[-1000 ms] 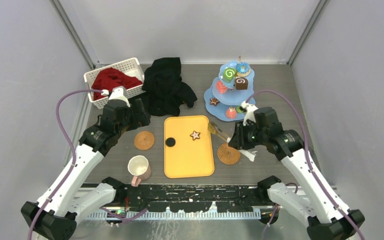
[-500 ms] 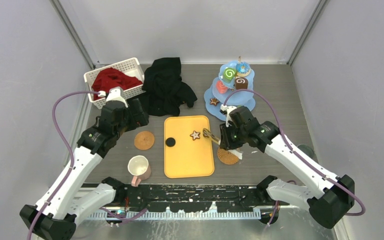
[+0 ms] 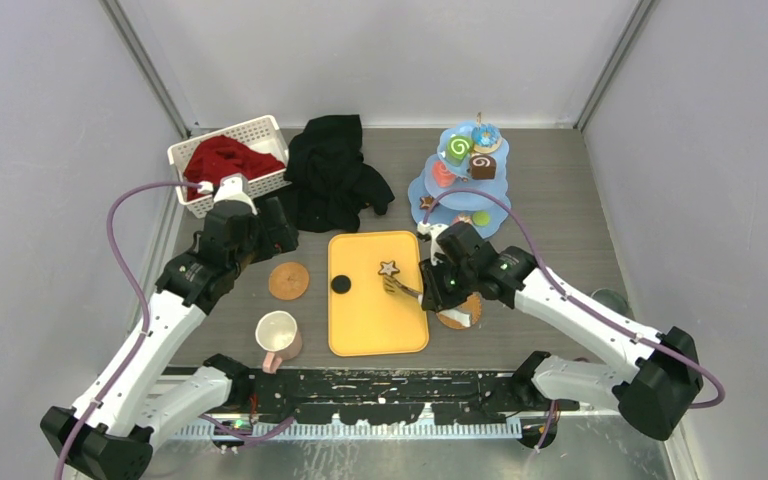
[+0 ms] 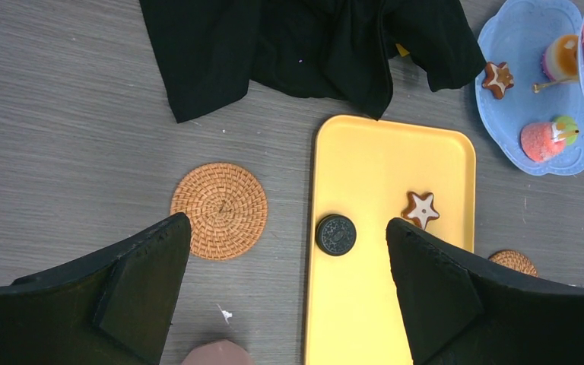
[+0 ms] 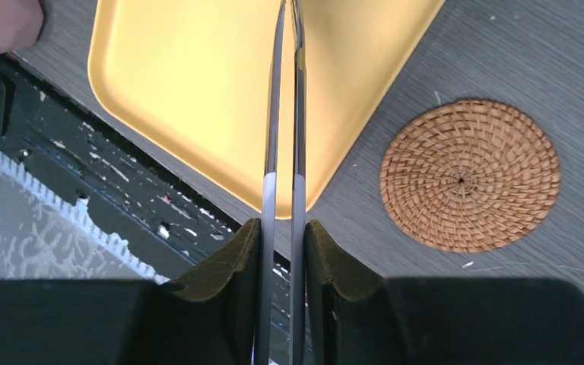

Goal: Serve the afternoon tea
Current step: Pick up the desert from the tray.

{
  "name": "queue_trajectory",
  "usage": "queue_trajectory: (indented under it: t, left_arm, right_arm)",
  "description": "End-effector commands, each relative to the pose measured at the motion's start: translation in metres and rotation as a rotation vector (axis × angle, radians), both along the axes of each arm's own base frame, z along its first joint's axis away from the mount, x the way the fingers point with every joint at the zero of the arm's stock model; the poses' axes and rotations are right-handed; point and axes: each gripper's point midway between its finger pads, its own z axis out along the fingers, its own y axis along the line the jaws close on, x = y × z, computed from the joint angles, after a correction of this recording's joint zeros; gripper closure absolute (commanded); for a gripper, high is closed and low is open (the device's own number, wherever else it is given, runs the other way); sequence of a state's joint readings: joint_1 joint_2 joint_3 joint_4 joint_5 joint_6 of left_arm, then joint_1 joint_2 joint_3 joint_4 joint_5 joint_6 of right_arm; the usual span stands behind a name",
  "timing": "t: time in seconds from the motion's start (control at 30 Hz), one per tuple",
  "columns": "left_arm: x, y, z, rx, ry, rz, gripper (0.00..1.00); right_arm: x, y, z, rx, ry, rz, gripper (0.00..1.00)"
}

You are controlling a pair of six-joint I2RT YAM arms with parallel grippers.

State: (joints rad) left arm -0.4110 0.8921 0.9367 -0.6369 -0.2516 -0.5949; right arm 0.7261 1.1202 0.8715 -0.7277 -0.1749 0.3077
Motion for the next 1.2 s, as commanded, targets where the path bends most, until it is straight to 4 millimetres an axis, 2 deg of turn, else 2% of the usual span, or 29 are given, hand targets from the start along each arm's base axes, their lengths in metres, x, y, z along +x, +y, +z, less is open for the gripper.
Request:
queue_trajectory:
  t: [0.0,0.07,0.2,0.33,0.47,0.67,0.83,1.17]
  left_arm:
    - [0.005,0.0,0.026,-0.029,-0.07,0.007,0.01]
    - [0.003,0.0,0.027,-0.032,-0.077,0.007,0.01]
    - [0.001,0.002,0.025,-0.029,-0.076,0.011,0.01]
    - [0.001,0.002,0.024,-0.031,-0.075,0.01,0.01]
    - [0.0,0.002,0.026,-0.033,-0.083,0.008,0.01]
    - [0.001,0.001,0.025,-0.035,-0.077,0.005,0.01]
    - [0.003,-0.002,0.024,-0.038,-0.072,-0.002,0.01]
    - [0.004,0.0,0.022,-0.029,-0.07,0.004,0.01]
  right_arm:
    - [0.024,0.007,0.039,0.057,-0.138,-0.063,0.94]
    - [0.026,0.003,0.045,0.053,-0.159,-0.084,0.93]
    - [0.031,-0.007,0.047,0.007,-0.199,-0.153,0.84]
    - [0.027,-0.003,0.045,-0.035,-0.245,-0.132,0.74]
    - [0.02,-0.006,0.036,-0.107,-0.253,-0.091,0.69]
    - [0.011,0.001,0.033,-0.112,-0.248,-0.036,0.59]
    - [0.011,0.008,0.022,-0.128,-0.228,-0.012,0.57]
    - [0.016,0.016,0.018,-0.135,-0.235,0.01,0.52]
